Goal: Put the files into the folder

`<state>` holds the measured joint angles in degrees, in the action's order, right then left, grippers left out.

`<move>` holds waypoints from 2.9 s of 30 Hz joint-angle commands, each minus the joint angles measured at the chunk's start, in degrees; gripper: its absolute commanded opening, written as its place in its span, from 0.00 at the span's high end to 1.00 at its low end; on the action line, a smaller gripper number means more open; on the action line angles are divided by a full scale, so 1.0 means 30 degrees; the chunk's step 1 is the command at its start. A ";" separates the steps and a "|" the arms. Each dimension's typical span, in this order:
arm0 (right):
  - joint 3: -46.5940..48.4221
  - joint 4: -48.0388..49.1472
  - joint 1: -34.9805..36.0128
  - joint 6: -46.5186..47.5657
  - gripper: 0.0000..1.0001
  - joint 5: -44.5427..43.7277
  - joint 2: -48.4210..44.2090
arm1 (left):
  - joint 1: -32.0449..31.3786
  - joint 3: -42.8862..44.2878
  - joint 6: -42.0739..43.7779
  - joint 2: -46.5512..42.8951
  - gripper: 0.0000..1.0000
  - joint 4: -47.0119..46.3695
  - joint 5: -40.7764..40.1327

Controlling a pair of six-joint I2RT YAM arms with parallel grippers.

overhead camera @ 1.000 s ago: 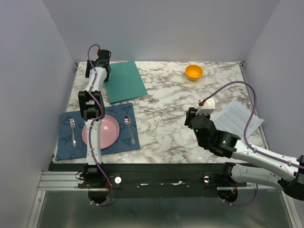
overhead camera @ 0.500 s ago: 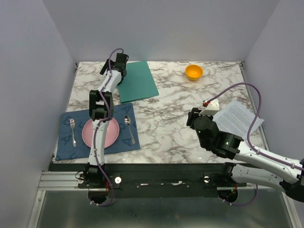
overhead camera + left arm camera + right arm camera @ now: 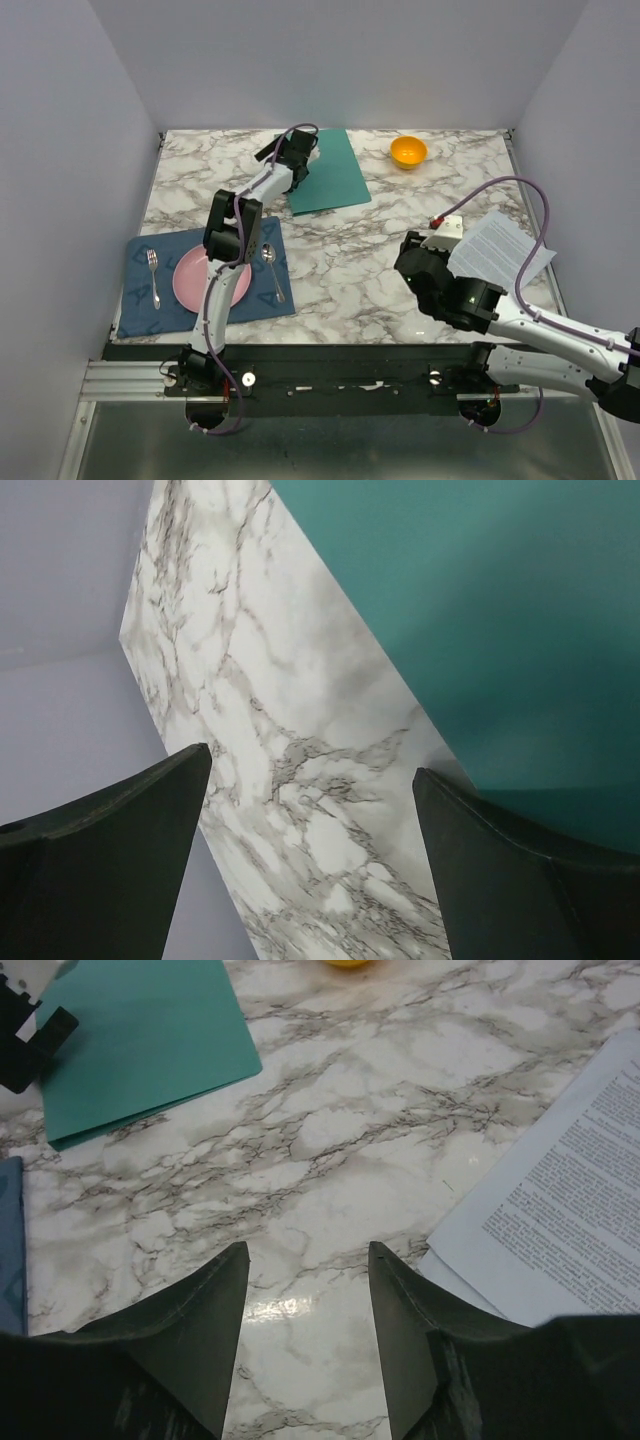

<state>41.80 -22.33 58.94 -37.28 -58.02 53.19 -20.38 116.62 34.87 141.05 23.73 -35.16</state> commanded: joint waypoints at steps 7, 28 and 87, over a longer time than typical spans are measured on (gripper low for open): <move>0.0507 0.1900 -0.0016 -0.6586 0.27 0.1055 0.4062 | -0.1410 -0.1951 -0.0636 -0.2161 0.02 0.2022 0.2518; 0.5166 1.3064 -0.6022 -1.3822 0.21 1.6203 1.6837 | 0.8434 -1.1006 -0.6233 -1.4437 0.01 0.5773 0.9492; 0.8009 1.8751 -0.8395 -1.9244 0.49 1.5385 2.4458 | 0.9929 -1.5992 -0.4447 -1.7808 0.01 0.5070 0.9229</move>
<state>65.45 34.54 34.46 -93.82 -7.94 124.64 8.95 68.66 20.58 90.02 38.37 -8.27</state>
